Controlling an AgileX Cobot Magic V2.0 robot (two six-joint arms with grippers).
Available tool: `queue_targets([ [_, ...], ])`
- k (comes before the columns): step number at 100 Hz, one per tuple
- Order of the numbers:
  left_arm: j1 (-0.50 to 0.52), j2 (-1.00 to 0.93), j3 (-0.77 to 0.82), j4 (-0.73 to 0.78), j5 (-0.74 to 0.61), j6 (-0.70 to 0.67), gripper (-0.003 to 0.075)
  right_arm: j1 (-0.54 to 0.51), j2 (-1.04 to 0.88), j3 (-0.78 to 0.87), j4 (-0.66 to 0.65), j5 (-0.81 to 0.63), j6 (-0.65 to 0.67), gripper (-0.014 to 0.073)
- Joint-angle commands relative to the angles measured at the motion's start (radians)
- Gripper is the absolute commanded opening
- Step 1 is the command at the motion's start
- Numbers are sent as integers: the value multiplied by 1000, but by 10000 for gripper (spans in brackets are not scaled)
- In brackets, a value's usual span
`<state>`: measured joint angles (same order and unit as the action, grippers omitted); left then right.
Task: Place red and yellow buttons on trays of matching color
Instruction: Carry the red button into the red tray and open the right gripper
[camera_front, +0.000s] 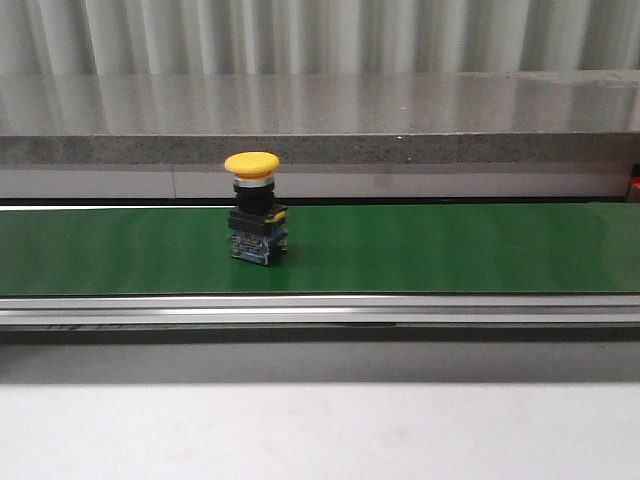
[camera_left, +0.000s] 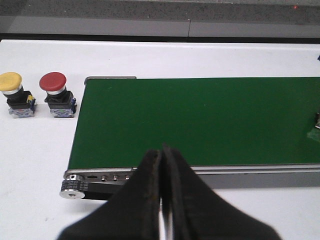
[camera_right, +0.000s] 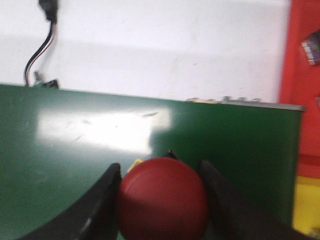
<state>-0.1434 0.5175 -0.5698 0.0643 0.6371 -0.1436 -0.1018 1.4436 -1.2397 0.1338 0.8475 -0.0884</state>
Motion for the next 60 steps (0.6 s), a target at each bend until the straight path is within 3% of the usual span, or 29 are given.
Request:
queue_targets([
  [1, -6, 2, -26, 3, -74, 1, -20, -85, -32, -65, 3, -41, 30, 132],
  [31, -6, 2, -26, 3, -74, 1, -20, -354, 43, -154, 3, -181, 99, 132],
  [60, -6, 2, -26, 3, -74, 1, -20, -441, 270, -290, 3, -260, 124, 132],
])
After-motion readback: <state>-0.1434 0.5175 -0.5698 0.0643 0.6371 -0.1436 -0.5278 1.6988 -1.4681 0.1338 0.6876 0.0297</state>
